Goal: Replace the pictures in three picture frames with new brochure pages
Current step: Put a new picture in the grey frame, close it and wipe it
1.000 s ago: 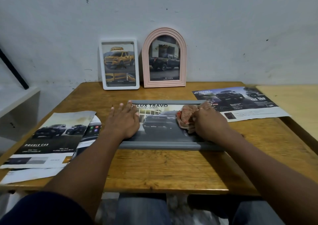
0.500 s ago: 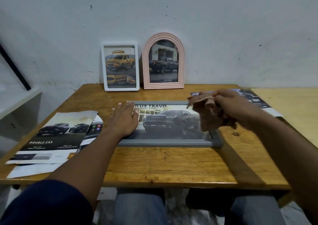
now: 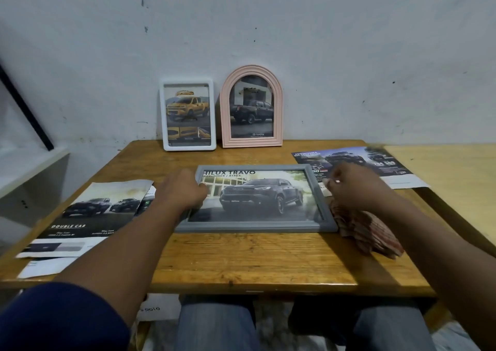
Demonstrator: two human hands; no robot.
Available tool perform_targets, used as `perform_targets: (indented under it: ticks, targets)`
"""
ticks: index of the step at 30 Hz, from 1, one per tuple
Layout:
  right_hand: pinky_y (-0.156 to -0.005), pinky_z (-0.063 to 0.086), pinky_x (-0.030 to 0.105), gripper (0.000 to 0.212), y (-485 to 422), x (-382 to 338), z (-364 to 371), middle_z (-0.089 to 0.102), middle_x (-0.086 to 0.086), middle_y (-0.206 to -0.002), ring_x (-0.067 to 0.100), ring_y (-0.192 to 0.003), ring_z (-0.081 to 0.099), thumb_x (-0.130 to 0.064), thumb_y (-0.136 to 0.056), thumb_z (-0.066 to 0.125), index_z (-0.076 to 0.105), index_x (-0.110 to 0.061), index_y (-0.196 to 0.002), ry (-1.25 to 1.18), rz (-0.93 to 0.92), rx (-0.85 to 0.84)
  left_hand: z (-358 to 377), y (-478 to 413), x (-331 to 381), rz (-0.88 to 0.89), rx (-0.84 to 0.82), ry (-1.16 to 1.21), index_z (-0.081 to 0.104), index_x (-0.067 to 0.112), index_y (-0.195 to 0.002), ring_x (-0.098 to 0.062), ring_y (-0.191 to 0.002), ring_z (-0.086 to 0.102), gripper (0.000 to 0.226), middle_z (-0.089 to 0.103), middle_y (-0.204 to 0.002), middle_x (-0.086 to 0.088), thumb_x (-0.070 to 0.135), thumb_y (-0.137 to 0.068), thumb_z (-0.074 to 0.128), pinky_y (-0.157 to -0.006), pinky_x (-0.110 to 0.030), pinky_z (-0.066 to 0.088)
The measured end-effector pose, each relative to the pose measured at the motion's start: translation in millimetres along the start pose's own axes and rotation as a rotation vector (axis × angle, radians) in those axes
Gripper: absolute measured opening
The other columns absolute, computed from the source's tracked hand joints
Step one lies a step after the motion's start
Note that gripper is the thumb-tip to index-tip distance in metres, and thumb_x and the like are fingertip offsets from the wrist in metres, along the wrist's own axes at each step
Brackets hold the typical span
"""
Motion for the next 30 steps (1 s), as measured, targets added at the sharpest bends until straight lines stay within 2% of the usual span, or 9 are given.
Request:
perform_targets:
  ticks: [3, 5, 8, 10, 13, 17, 20, 25, 30]
  targets:
    - [-0.058, 0.041, 0.028, 0.032, -16, -15, 16, 0.058, 0.008, -0.074, 0.027, -0.073, 0.059, -0.034, -0.093, 0.059, 0.054, -0.008, -0.076, -0.174, 0.127, -0.188, -3, -4, 8, -0.054, -0.012, 0.091, 0.063, 0.012, -0.102, -0.025, -0.081, 0.062, 0.023, 0.063, -0.09, -0.007, 0.032, -0.091, 0.063, -0.067, -0.037, 0.053]
    - [-0.056, 0.038, 0.026, 0.025, -22, -25, 21, 0.056, 0.007, -0.078, 0.021, -0.071, 0.055, -0.029, -0.093, 0.06, 0.058, -0.005, -0.09, -0.261, 0.197, -0.188, -2, -7, 11, -0.094, -0.032, 0.168, 0.062, 0.01, -0.098, -0.023, -0.079, 0.059, 0.022, 0.061, -0.088, -0.007, 0.031, -0.092, 0.064, -0.059, -0.033, 0.044]
    - [-0.078, 0.047, 0.033, 0.047, -29, -29, 29, 0.061, 0.017, -0.111, 0.029, -0.094, 0.058, -0.021, -0.091, 0.062, 0.052, 0.0, -0.133, -0.438, 0.26, -0.144, 0, -13, 7, -0.205, -0.054, 0.389, 0.062, 0.008, -0.099, -0.026, -0.085, 0.061, 0.022, 0.064, -0.095, -0.01, 0.028, -0.092, 0.067, -0.067, -0.036, 0.05]
    - [-0.089, 0.048, 0.037, 0.056, -28, -29, 34, 0.059, 0.019, -0.118, 0.034, -0.106, 0.058, -0.018, -0.09, 0.062, 0.045, 0.0, -0.141, -0.546, 0.3, -0.109, 1, -14, 1, -0.266, -0.065, 0.492, 0.062, 0.007, -0.104, -0.027, -0.085, 0.062, 0.023, 0.063, -0.098, -0.012, 0.025, -0.091, 0.067, -0.062, -0.035, 0.049]
    - [-0.084, 0.054, 0.042, 0.053, -32, -28, 37, 0.062, 0.017, -0.109, 0.037, -0.1, 0.063, -0.018, -0.086, 0.063, 0.05, -0.001, -0.135, -0.707, 0.366, -0.054, 2, -15, -6, -0.326, -0.092, 0.628, 0.064, 0.004, -0.105, -0.033, -0.086, 0.066, 0.023, 0.067, -0.102, -0.019, 0.016, -0.086, 0.066, -0.054, -0.031, 0.045]
    - [-0.064, 0.047, 0.037, 0.025, -46, -38, 21, 0.06, 0.018, -0.094, 0.034, -0.084, 0.061, -0.015, -0.082, 0.057, 0.059, 0.001, -0.101, -0.808, 0.334, 0.031, -9, -22, -8, -0.356, -0.024, 0.826, 0.068, 0.011, -0.105, -0.033, -0.087, 0.067, 0.023, 0.07, -0.096, -0.015, 0.015, -0.084, 0.059, -0.08, -0.045, 0.059]
    - [-0.074, 0.056, 0.046, 0.02, -59, -41, -2, 0.066, 0.017, -0.086, 0.033, -0.082, 0.065, -0.011, -0.091, 0.059, 0.07, 0.004, -0.099, -0.873, 0.238, 0.14, -26, -33, 1, -0.312, 0.055, 1.005, 0.065, 0.015, -0.119, -0.031, -0.094, 0.068, 0.03, 0.071, -0.103, -0.011, 0.017, -0.091, 0.056, -0.087, -0.048, 0.059]
    - [-0.082, 0.056, 0.043, 0.021, -88, -23, -49, 0.067, 0.014, -0.091, 0.027, -0.082, 0.063, -0.019, -0.096, 0.064, 0.07, -0.002, -0.105, -0.886, 0.122, 0.274, -52, -47, 45, -0.178, 0.165, 1.141, 0.062, 0.023, -0.128, -0.025, -0.1, 0.066, 0.032, 0.068, -0.11, -0.003, 0.017, -0.098, 0.054, -0.091, -0.047, 0.057]
    - [-0.09, 0.057, 0.049, 0.028, -116, 32, -69, 0.072, 0.014, -0.102, 0.033, -0.093, 0.069, -0.023, -0.088, 0.072, 0.073, -0.008, -0.112, -0.938, 0.227, 0.349, -47, -60, 117, -0.008, 0.209, 1.179, 0.057, 0.027, -0.129, -0.013, -0.088, 0.061, 0.033, 0.065, -0.107, 0.002, 0.015, -0.099, 0.055, -0.067, -0.028, 0.05]
Point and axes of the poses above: each hand's wrist, its own y-axis away from the middle knuckle, its own z-axis out of the palm, x = y × z, the point moved 2 cm from there along -y, towards the middle knuckle
